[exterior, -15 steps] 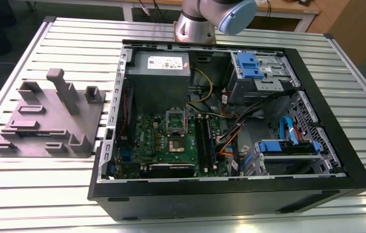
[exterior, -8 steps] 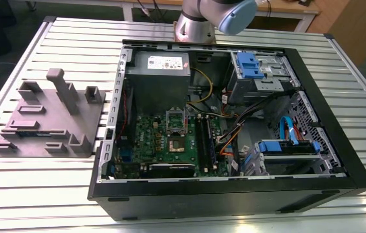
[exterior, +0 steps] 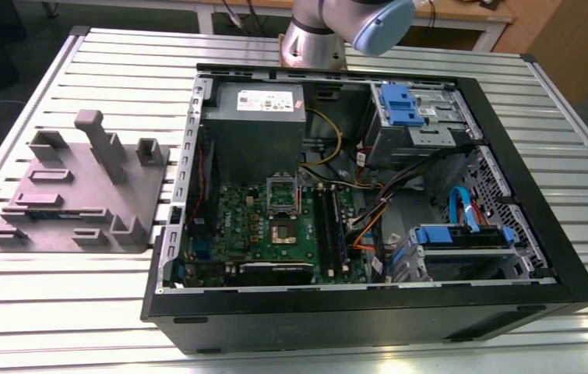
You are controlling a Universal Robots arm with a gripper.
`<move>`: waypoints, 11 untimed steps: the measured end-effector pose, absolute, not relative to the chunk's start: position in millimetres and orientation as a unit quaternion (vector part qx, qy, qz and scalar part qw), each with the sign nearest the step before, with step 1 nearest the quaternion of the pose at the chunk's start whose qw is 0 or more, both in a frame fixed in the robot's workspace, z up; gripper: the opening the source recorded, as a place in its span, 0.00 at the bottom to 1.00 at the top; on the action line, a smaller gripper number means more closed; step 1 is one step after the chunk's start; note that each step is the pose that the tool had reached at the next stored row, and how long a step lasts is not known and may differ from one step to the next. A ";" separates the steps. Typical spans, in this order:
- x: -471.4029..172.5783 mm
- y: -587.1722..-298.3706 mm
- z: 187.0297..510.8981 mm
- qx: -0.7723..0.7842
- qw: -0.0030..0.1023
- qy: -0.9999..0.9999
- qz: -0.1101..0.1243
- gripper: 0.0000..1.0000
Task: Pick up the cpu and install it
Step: 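Pick up the cpu and move it towards the insertion slot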
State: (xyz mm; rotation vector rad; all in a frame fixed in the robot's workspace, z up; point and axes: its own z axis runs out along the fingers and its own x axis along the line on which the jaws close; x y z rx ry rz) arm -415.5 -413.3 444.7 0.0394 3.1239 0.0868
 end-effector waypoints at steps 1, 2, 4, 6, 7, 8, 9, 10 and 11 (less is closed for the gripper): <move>-411.0 -413.3 444.4 0.013 0.008 1.000 0.028 0.47; -406.5 -413.3 443.8 0.013 0.008 1.000 0.028 0.47; -397.3 -413.4 442.9 0.013 0.008 1.000 0.028 0.47; -388.2 -413.3 442.0 0.013 0.008 1.000 0.028 0.47; -383.8 -413.3 441.6 0.013 0.008 1.000 0.028 0.47; -379.3 -413.3 441.2 0.013 0.008 1.000 0.028 0.47; -374.5 -413.3 440.7 0.013 0.008 1.000 0.028 0.47; -369.9 -413.3 440.3 0.013 0.008 1.000 0.028 0.47; -365.5 -413.4 440.0 0.013 0.008 1.000 0.028 0.47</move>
